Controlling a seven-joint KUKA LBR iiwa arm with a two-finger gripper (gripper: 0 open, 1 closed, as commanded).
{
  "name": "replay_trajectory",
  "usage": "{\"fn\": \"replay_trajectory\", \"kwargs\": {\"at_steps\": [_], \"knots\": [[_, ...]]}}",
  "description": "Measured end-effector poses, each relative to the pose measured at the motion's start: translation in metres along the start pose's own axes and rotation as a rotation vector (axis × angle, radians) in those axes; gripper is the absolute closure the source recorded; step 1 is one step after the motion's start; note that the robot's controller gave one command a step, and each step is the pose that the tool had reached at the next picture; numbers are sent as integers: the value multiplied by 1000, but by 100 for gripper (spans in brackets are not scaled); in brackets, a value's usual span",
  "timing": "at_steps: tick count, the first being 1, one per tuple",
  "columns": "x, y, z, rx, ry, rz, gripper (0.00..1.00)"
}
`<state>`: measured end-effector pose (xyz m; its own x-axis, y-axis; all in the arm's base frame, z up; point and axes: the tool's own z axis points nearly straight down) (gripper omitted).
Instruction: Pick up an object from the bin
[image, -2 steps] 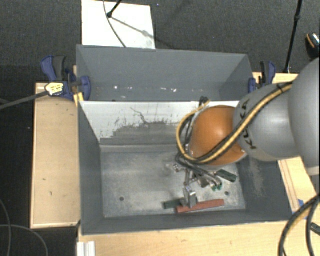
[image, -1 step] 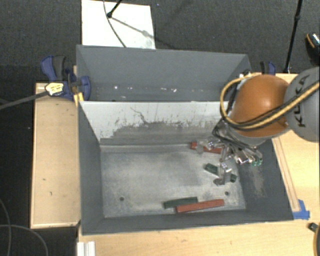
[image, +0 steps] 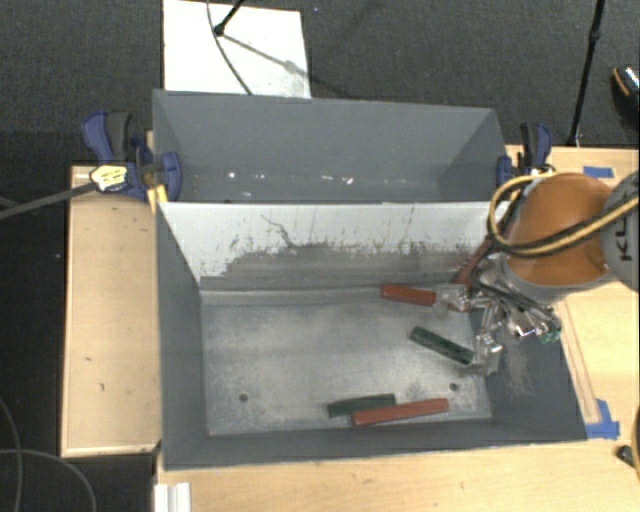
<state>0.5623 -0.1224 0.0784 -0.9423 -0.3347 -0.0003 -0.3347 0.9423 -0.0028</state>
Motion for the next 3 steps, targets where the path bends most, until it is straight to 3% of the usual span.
{"fn": "replay_trajectory", "kwargs": {"at_steps": [1,2,3], "knots": [[-6,29,-12,-4,0,-90,0],[-34,7,8,-1,-5,-182,0],[-34,8,8,-2,-5,-178,100]]}}
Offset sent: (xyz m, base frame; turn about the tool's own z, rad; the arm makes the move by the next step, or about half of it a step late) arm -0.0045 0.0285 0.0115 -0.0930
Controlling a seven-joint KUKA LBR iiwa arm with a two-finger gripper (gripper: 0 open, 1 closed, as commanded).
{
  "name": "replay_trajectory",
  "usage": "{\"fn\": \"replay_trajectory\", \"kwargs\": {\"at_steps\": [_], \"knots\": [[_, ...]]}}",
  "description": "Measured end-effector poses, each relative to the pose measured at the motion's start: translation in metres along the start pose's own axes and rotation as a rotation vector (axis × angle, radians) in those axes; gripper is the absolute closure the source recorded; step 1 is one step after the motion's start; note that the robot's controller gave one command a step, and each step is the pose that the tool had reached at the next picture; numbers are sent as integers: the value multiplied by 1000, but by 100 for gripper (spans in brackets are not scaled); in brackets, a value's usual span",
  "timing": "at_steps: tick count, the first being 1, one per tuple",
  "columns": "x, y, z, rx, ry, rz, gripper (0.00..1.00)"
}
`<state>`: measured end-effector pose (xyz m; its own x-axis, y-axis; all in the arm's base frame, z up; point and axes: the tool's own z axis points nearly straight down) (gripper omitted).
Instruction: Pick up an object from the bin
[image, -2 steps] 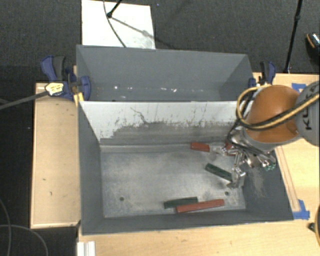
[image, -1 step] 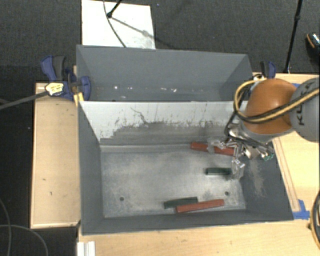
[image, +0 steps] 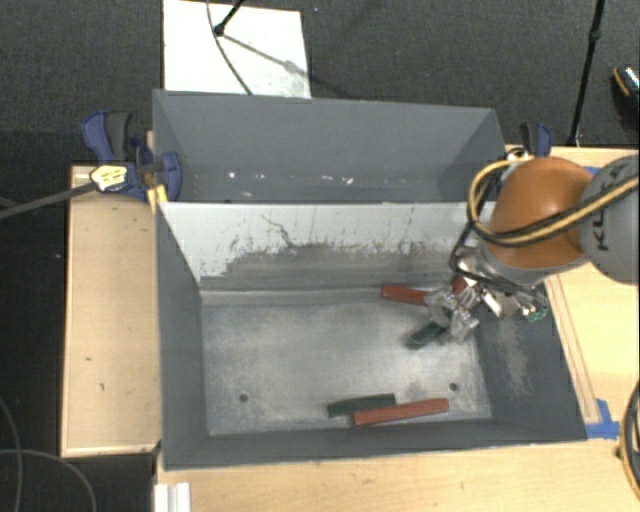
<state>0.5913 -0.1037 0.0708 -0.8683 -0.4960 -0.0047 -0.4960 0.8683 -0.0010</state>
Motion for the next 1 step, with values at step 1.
{"fn": "replay_trajectory", "kwargs": {"at_steps": [1], "knots": [[17,16,-180,6,-4,-240,100]]}}
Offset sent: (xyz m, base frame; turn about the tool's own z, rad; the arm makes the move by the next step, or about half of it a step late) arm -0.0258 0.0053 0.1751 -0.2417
